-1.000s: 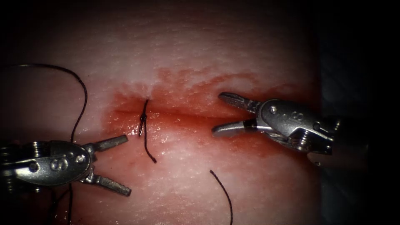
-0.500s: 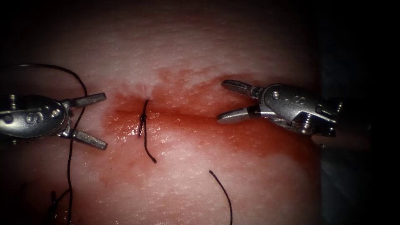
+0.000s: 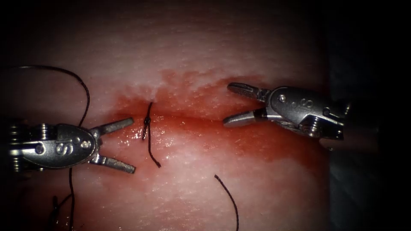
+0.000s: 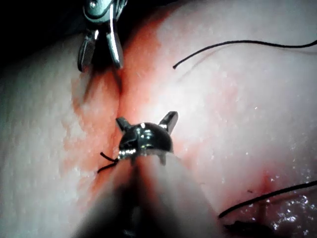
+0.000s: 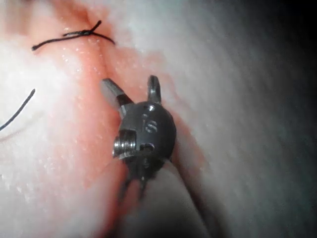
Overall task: Wound Closure
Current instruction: Grasp the remaining uncut suture with the left jaws
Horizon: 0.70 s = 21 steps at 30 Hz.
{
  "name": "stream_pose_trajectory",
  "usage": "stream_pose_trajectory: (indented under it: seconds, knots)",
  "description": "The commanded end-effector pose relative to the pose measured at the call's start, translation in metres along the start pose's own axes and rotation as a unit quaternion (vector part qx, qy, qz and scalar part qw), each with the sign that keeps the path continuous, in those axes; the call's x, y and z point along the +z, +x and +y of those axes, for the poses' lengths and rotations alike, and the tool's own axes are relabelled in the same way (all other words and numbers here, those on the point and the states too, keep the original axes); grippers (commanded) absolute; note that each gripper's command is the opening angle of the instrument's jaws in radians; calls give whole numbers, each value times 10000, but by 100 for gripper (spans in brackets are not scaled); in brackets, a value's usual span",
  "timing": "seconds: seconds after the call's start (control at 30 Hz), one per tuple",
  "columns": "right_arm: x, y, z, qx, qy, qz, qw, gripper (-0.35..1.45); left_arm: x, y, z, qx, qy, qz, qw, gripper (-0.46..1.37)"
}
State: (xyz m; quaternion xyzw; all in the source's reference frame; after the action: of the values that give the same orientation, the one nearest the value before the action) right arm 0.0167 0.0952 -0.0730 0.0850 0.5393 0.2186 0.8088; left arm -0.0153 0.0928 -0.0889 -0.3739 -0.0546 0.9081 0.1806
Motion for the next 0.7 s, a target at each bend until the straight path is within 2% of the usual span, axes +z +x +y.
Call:
stream_pose_trajectory:
  seconds: [0.03,0.33,0.53,0.7]
  knots:
    - [0,0,0,-1,16,1,10000,121,5,1,3,36,-18,-90,10000,60]
    - [-1,-1,-1,-8,20,4,10000,121,27,3,9,301,17,-345,9990,57]
    - [-1,-3,-3,-19,21,8,10000,121,44,-16,9,432,29,-541,9976,60]
    - [0,-3,-3,-20,21,9,10000,121,53,-27,8,485,28,-541,9974,60]
